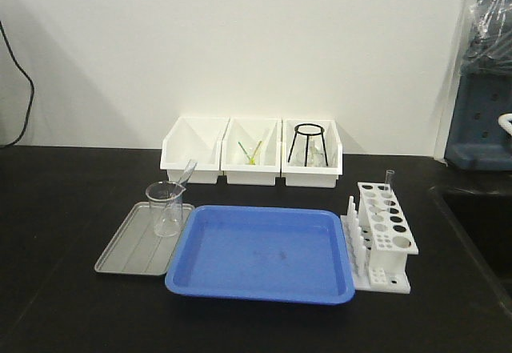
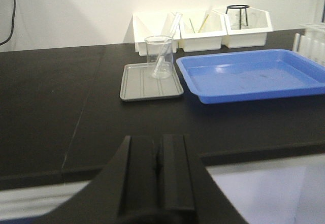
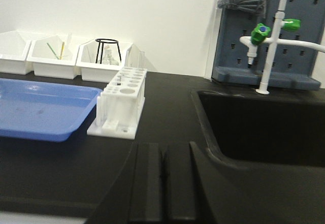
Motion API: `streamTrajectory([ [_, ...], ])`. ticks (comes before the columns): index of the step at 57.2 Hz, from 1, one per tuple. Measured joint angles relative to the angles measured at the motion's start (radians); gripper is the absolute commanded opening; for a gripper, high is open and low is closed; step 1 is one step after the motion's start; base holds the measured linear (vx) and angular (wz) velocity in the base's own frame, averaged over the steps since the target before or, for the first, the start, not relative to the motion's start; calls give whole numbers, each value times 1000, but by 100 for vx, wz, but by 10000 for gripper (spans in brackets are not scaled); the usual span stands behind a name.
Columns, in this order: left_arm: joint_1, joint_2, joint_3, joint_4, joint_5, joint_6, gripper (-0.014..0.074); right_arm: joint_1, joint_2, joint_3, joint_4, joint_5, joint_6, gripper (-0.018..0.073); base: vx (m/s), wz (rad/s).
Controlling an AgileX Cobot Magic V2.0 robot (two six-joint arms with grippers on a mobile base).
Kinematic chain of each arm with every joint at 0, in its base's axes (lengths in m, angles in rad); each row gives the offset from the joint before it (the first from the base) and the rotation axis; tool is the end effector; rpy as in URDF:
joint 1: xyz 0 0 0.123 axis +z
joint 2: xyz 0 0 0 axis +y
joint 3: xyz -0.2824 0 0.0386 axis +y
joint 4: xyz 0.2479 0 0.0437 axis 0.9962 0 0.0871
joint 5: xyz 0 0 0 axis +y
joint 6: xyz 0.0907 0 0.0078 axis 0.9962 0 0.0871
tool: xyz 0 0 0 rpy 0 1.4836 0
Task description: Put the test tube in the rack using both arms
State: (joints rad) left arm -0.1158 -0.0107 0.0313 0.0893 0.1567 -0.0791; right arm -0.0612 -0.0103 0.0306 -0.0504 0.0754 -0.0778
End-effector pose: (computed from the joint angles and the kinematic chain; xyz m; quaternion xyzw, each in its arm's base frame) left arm 0.0564 -0.0053 0.1889 0.0414 0.7369 -0.0308 0.6741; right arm 0.0569 -0.0038 0.1965 -0.0224 0.7097 -0.0679 0.7008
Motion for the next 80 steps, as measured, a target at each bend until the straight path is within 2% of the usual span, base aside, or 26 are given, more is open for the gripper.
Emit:
streamTrajectory([
  [43, 0, 0, 0, 0, 0, 0, -7, 0, 0, 0, 0, 0, 0, -11, 34, -4],
  [80, 0, 0, 0, 0, 0, 0, -7, 0, 0, 0, 0, 0, 0, -11, 8, -2],
])
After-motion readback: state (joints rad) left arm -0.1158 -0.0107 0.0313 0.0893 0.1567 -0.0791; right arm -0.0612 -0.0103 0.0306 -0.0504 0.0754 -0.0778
